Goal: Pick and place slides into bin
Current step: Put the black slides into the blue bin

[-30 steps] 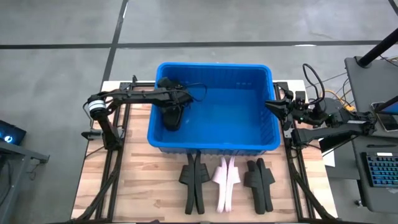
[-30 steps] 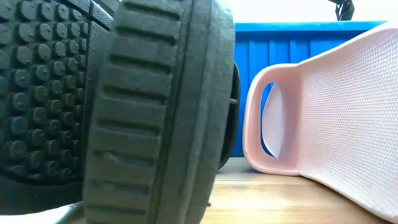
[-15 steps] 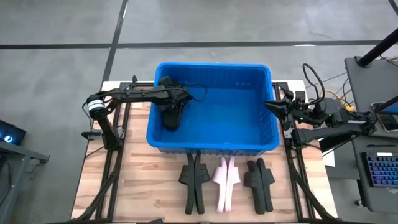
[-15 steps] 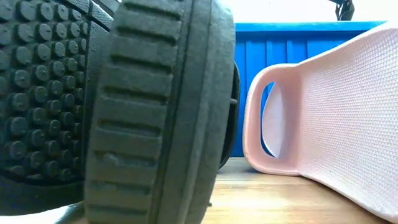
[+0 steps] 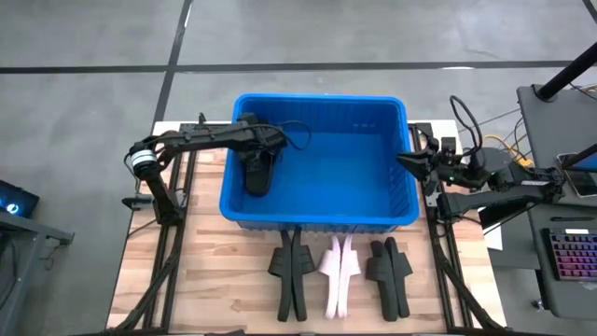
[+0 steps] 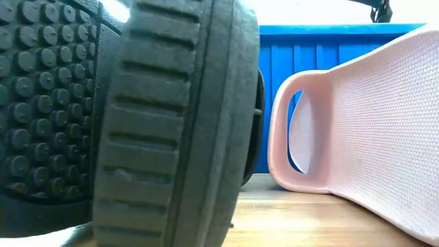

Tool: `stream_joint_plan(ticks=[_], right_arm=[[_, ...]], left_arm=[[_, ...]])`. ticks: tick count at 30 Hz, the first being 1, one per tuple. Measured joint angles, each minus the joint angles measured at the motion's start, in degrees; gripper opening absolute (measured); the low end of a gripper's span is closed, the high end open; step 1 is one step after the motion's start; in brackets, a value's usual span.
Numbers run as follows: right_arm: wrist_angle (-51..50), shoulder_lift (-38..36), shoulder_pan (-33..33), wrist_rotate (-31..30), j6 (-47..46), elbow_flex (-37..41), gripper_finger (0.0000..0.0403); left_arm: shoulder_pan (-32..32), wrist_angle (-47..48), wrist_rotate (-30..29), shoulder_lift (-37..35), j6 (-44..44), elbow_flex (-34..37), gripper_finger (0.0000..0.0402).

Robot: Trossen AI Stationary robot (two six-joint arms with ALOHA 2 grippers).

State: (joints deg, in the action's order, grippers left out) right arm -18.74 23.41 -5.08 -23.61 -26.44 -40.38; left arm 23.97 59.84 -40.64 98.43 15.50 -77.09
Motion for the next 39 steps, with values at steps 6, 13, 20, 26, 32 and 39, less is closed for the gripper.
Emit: stream_joint_plan(ticks=[6,13,20,26,32,39], right_arm=[[-1.1,0.01,0.0,0.0,-0.15,0.0,0.007],[-0.78,0.01,0.0,-0.01,-0.13,0.0,0.0079],[-0.77,0.02,0.0,-0.01,-0.09,0.0,0.0074],[1.04,1.3,0.02,-0.64,1.79,0.0,0.0068],[3.71,4.09,0.11,-0.64,4.7,0.0,0.0075],[4.56,8.3,0.12,-0.48,3.16,0.0,0.0081]], left_arm=[[-0.6,5.66,0.67,0.0,-0.15,-2.69,0.0396],[-3.9,7.26,0.52,-3.67,0.07,-6.51,0.0396],[-8.37,3.78,1.64,-10.73,-9.37,-9.73,0.0395],[-10.81,-9.91,20.94,-17.27,-27.27,-9.15,0.0379],[-14.01,-35.34,32.7,-21.71,-32.29,-6.97,0.031],[-18.34,-42.19,37.69,-22.73,-33.7,-6.96,0.023]])
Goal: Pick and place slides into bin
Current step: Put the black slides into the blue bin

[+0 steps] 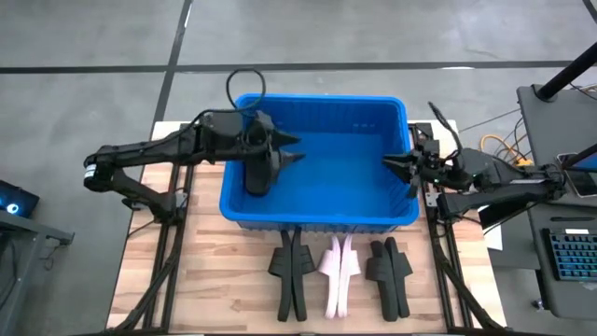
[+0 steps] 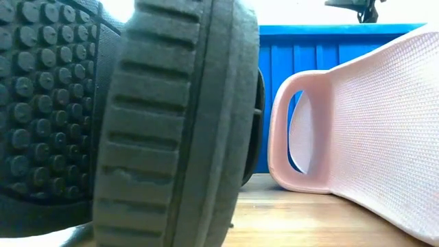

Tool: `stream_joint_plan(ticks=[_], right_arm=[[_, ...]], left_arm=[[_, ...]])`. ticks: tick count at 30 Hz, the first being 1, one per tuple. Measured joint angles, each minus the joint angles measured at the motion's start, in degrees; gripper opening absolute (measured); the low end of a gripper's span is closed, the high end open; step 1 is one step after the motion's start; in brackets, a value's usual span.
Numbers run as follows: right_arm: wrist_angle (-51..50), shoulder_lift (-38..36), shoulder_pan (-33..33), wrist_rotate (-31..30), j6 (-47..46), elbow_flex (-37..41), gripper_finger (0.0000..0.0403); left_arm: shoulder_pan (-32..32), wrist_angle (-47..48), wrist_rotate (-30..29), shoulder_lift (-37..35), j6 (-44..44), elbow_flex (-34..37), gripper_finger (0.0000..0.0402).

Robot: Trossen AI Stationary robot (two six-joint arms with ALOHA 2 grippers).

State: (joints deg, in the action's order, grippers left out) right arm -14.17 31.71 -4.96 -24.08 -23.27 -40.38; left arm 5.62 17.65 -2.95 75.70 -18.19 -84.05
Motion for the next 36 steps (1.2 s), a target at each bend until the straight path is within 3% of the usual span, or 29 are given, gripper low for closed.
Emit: stream_joint_plan(ticks=[5,11,20,28,36], right_arm=[[0.88,3.13,-0.01,1.78,-2.23,0.0,0.0075],[9.5,6.59,-0.04,2.73,-13.38,-0.63,0.0068],[28.36,11.94,-0.23,18.23,-9.06,-0.63,0.0081],[40.34,16.55,-3.82,19.93,-7.09,-0.63,0.0075],[40.68,17.99,-5.7,19.57,-6.66,-0.63,0.0076]], left_arm=[[-4.54,1.0,3.41,-0.02,-2.07,0.04,0.0182],[-8.13,2.28,3.56,-1.12,0.97,0.07,0.012],[-12.47,1.75,4.2,-2.69,7.21,0.11,0.0044],[-18.92,3.19,4.92,-2.72,5.23,0.13,0.002],[-27.05,7.39,13.58,-3.41,-2.2,0.45,0.0019]])
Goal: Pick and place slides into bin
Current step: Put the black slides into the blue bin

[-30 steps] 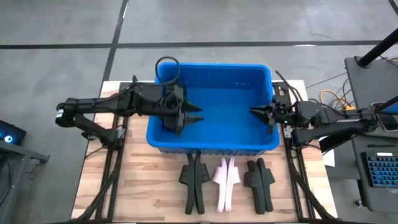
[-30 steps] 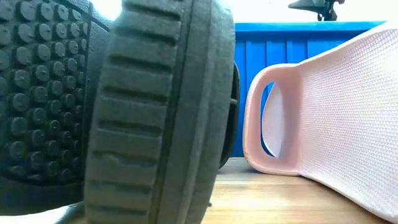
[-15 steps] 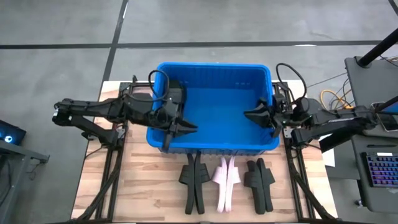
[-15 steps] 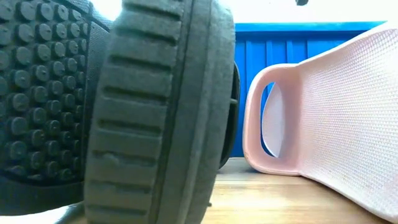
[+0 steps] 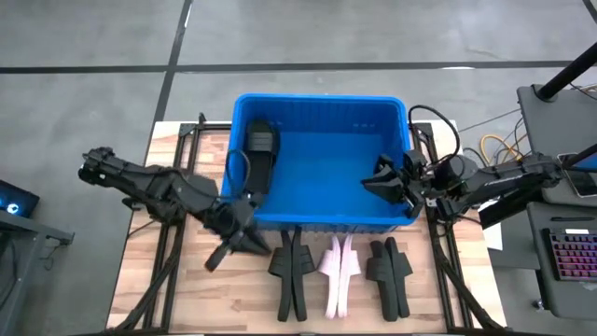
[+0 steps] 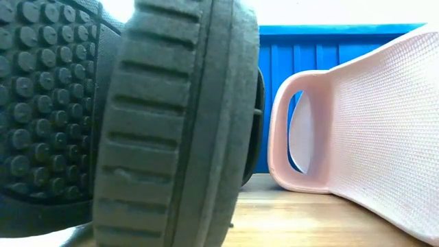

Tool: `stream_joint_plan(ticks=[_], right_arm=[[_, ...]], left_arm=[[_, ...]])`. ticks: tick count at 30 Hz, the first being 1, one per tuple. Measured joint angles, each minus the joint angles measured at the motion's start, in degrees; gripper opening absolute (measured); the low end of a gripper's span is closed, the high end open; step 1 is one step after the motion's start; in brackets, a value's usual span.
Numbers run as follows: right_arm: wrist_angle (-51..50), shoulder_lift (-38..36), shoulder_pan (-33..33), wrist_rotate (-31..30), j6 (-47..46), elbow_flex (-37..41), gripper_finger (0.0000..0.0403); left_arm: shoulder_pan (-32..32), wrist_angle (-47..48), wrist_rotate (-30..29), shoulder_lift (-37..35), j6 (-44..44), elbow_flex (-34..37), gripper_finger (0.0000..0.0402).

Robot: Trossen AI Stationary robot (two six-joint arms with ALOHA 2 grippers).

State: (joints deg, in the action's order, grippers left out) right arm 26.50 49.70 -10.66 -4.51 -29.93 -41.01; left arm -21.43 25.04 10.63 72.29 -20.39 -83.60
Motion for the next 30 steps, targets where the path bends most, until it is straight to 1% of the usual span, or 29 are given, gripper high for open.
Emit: stream_joint_plan(ticks=[3,6,7,10,13,16,17,19,21,22,24,26,30], right_arm=[[0.09,0.64,0.01,-0.02,-0.02,0.0,0.0077],[0.02,1.39,0.03,-0.01,-0.02,0.0,0.0073],[0.03,1.53,0.02,-0.02,-0.01,0.0,0.0072],[0.14,2.23,-0.17,-0.03,-0.01,-0.02,0.0069],[-0.06,3.02,-0.21,-0.02,-0.02,-0.02,0.007],[0.07,3.7,-0.21,-0.02,-0.02,-0.02,0.0074],[-0.06,3.85,-0.21,-0.02,-0.02,-0.02,0.0076],[0.01,4.39,-0.21,-0.02,-0.14,-0.02,0.0078],[-0.04,4.71,-0.21,-0.02,-0.73,-0.02,0.0079],[-0.02,4.89,-0.21,-0.02,-1.0,-0.02,0.0079],[0.04,5.17,-0.21,-0.12,-1.11,-0.02,0.0078],[0.02,5.26,-0.21,-1.18,-1.53,-0.02,0.0075],[0.09,5.2,-0.21,-1.57,-1.55,-0.02,0.0069]], left_arm=[[-2.23,-0.09,1.36,0.61,-5.2,0.75,0.0019],[-3.14,-0.49,1.45,2.06,-5.53,1.51,0.0019],[-3.13,-0.6,1.27,2.7,-4.44,1.52,0.0019],[-3.16,-1.05,-3.71,4.74,-1.22,1.52,0.003],[-4.39,0.3,-7.55,6.85,3.24,1.53,0.0062],[-5.89,4.62,-9.07,8.32,8.19,1.54,0.011],[-6.34,7.58,-9.05,8.6,9.4,1.52,0.0127],[-7.05,16.73,-9.07,9.05,9.44,1.53,0.0158],[-7.87,24.44,-9.31,9.6,7.8,1.81,0.0183],[-8.34,26.79,-10.0,9.75,6.15,2.28,0.0192],[-10.19,27.98,-13.29,9.63,3.6,4.28,0.0202],[-12.33,26.54,-17.13,9.53,2.8,6.32,0.0205],[-16.14,22.67,-27.36,9.51,0.06,9.42,0.0206]])
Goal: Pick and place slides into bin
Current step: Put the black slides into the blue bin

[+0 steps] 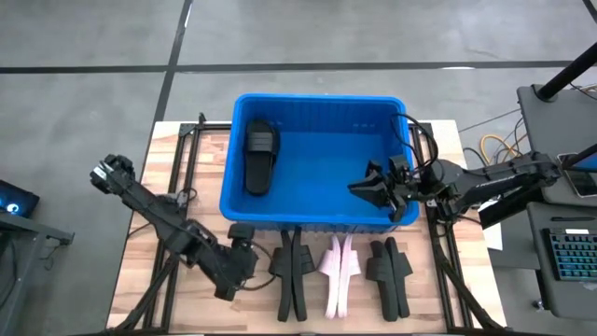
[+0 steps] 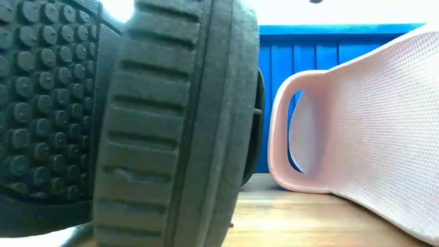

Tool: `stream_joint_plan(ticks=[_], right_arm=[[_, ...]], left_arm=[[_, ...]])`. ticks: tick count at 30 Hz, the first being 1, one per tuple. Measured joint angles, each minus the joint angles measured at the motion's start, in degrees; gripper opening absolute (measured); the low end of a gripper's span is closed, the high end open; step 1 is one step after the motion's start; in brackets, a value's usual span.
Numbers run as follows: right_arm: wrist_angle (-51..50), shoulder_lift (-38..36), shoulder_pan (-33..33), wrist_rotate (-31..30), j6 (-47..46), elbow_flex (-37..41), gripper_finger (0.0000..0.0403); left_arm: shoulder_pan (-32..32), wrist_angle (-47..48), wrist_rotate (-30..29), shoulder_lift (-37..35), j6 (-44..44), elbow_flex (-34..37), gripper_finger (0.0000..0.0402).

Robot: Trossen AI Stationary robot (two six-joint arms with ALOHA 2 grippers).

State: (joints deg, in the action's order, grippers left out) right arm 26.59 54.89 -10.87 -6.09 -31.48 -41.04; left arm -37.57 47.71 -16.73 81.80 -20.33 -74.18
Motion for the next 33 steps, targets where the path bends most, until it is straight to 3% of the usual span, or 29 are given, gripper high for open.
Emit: stream_joint_plan(ticks=[3,9,15,23,29,33], right_arm=[[0.0,0.0,0.0,0.02,-0.02,0.0,0.0069],[-0.13,0.07,0.0,0.02,-1.15,0.0,0.0077],[-0.38,0.04,0.0,0.02,-1.57,0.0,0.0079],[-0.66,0.04,0.0,0.04,-1.72,0.0,0.0068],[-0.66,0.04,0.0,0.04,-2.13,0.0,0.0074],[-0.66,0.04,0.0,0.04,-2.12,0.0,0.0077]], left_arm=[[-2.26,-3.52,-6.33,0.04,-3.36,1.46,0.0206],[-5.4,-7.93,-8.64,1.39,-10.52,6.22,0.0206],[-6.81,-8.85,-18.29,4.85,-18.32,8.52,0.0206],[-6.9,-13.48,-16.99,12.77,-20.08,8.98,0.0206],[-7.18,-15.56,-20.96,12.99,-28.77,11.51,0.0206],[-7.18,-23.18,-20.78,12.8,-30.41,14.73,0.0206]])
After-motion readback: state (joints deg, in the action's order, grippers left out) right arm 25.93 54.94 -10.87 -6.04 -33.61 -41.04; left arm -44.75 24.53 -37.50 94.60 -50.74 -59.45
